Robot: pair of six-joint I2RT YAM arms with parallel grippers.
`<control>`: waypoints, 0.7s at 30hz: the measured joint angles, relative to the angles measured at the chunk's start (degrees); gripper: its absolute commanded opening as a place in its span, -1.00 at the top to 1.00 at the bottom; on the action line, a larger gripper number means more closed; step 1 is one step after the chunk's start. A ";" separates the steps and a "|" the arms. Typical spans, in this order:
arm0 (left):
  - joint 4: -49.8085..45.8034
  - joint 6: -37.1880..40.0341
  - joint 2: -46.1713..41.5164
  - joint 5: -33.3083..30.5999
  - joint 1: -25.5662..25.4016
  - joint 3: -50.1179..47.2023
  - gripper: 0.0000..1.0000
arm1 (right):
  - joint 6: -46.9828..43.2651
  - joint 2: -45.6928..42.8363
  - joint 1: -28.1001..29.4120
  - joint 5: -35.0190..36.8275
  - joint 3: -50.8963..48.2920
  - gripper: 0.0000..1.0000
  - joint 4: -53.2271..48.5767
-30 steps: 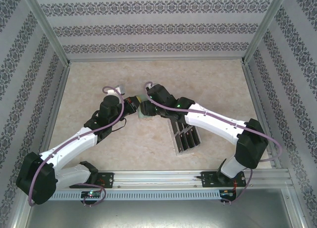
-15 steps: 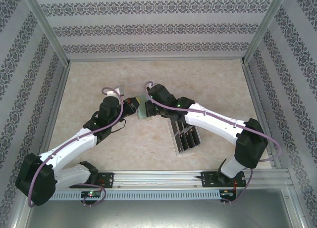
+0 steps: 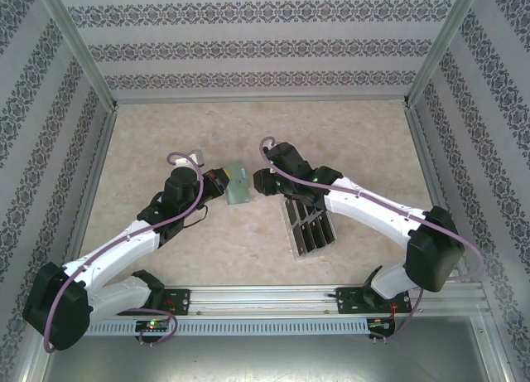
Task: Put the credit cards into the card holder
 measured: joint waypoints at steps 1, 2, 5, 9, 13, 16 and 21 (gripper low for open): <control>0.00 0.00 0.04 0.00 0.00 0.00 1.00 | -0.11 0.33 0.57 -0.59 0.74 0.18 -0.02; 0.00 0.00 0.07 0.02 0.00 0.00 1.00 | -0.22 0.92 1.14 -0.94 1.81 0.14 0.00; 0.00 0.00 0.09 0.02 0.00 0.00 1.00 | -0.57 2.89 2.60 -2.16 5.07 0.08 0.35; 0.00 0.00 0.09 0.02 0.00 0.02 1.00 | -0.96 5.18 3.72 -2.75 7.80 0.08 0.74; -0.07 0.00 0.09 -0.02 0.00 0.02 1.00 | -0.96 7.15 4.11 -2.69 8.48 0.11 0.68; -0.48 0.02 0.09 -0.39 0.00 0.02 1.00 | -0.96 8.13 4.11 -2.47 8.48 0.13 0.66; -0.59 0.00 0.09 -0.42 0.00 0.02 1.00 | -1.11 9.03 4.11 -1.38 8.48 0.30 0.50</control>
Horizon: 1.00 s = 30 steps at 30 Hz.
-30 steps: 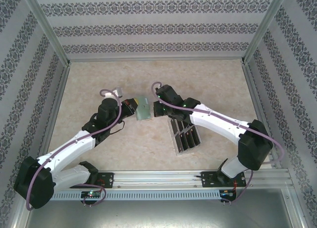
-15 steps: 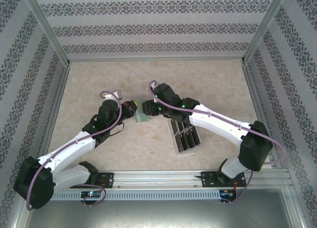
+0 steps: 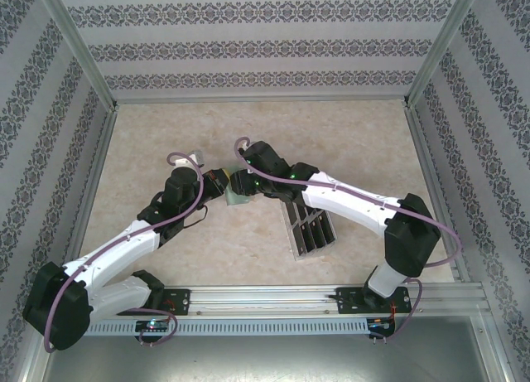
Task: Put the credit cards into the card holder
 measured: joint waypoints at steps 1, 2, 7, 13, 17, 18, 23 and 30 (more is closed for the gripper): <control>0.00 0.00 0.00 0.00 0.02 0.00 1.00 | -0.11 0.20 0.00 0.26 0.00 0.32 -0.07; 0.00 0.00 0.00 0.00 0.00 0.00 1.00 | -0.04 0.39 0.00 0.39 0.00 0.35 -0.07; -0.02 0.00 0.00 0.02 0.00 0.00 1.00 | -0.09 0.79 0.00 0.42 0.00 0.46 -0.02; -0.02 0.00 0.00 0.02 0.00 0.00 1.00 | -0.39 1.01 0.00 0.35 0.00 0.84 0.00; -0.24 0.00 0.02 0.02 0.00 0.00 1.00 | 0.09 1.62 0.35 -0.31 0.00 1.00 0.70; -0.50 0.00 0.02 0.02 0.00 0.00 1.00 | -0.04 1.86 0.33 -0.35 0.00 1.00 0.76; -1.07 0.00 0.02 -0.02 0.00 0.00 1.00 | -0.04 2.05 0.09 -0.55 -0.57 1.00 1.29; -1.27 -0.46 -0.63 -0.46 0.00 -0.35 1.00 | 0.00 1.05 -3.58 0.39 -5.88 1.00 -0.31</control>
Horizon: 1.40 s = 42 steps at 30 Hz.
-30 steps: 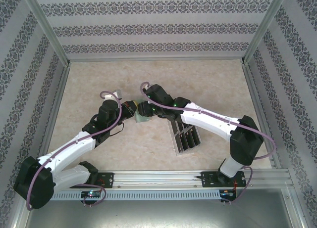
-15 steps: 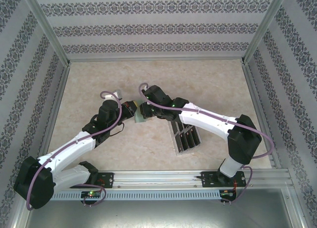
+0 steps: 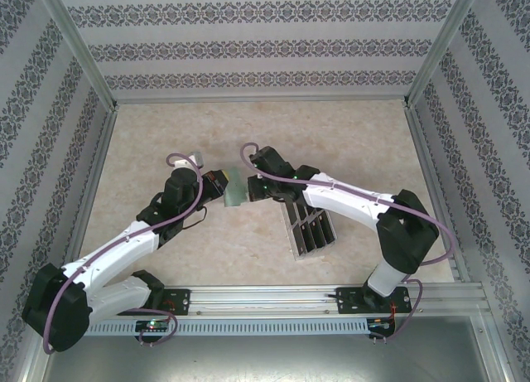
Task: Put the credit cards into the card holder
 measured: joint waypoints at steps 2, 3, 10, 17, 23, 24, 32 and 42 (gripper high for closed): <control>-0.02 -0.20 0.00 -0.02 0.00 -0.35 1.00 | -0.02 -0.07 -0.35 0.13 -0.33 1.00 -0.46; -0.02 -0.24 0.00 -0.04 0.00 -0.52 1.00 | -0.02 -0.15 -0.28 0.09 -0.35 1.00 -0.59; 0.13 -0.61 0.50 -0.02 0.00 -1.99 0.84 | 0.39 -2.10 -0.20 -1.53 -1.16 1.00 -0.26; 1.46 -1.03 3.69 -0.20 0.00 -8.39 0.18 | 2.51 -2.89 -0.17 -5.42 -5.66 1.00 2.21; 1.66 -0.44 5.01 -0.46 0.00 -11.13 -0.28 | 4.24 -2.12 1.36 -7.39 -7.67 1.00 3.45; 1.68 -0.17 4.98 -0.46 0.00 -11.13 -0.33 | 4.55 -2.12 1.73 -7.78 -7.91 1.00 3.80; -0.74 2.34 2.69 0.11 0.02 -10.75 -0.54 | 6.88 -3.32 3.13 -9.73 -8.15 1.00 5.90; -3.10 4.26 1.81 0.26 0.00 -9.92 -0.60 | 7.93 -6.49 3.23 -9.94 -8.11 1.00 6.34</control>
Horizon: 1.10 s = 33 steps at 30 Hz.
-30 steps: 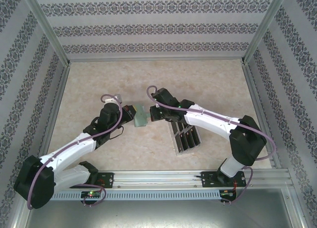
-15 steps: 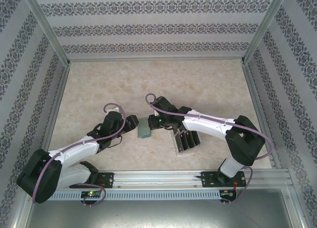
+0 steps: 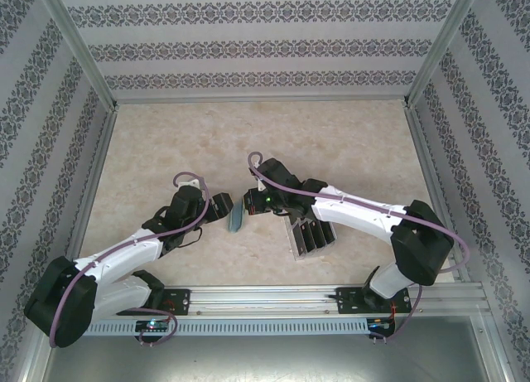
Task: Put the credit cards into the card holder
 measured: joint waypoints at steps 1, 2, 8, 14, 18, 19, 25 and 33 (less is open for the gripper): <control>-0.22 0.13 0.00 -0.02 0.00 0.00 -0.60 | 0.00 0.00 0.04 0.02 0.00 1.00 0.00; -0.37 0.20 0.00 -0.02 0.00 0.00 -0.60 | 0.00 0.00 0.11 0.02 0.00 1.00 0.00; -2.16 0.46 -0.11 -1.42 0.00 0.00 -0.54 | -0.02 0.00 0.22 0.61 -0.02 1.00 -0.07; -8.74 0.90 -0.59 -5.38 0.00 0.46 -0.48 | -0.04 1.05 -0.59 1.49 -2.51 1.00 0.20; -13.55 1.66 0.66 -7.87 0.00 1.92 -0.47 | -0.04 2.84 -1.36 1.62 -3.61 1.00 -0.07; -14.27 1.90 1.51 -8.26 0.02 2.34 -0.47 | -0.04 3.06 -1.68 1.62 -3.63 1.00 -0.07; -16.94 2.47 7.19 -9.29 0.02 3.45 -0.43 | -0.09 3.65 -2.62 1.86 -3.63 0.94 -0.02; -17.57 2.43 8.37 -9.27 0.00 3.41 -0.41 | 0.02 4.13 -5.44 4.04 -4.37 0.36 -0.57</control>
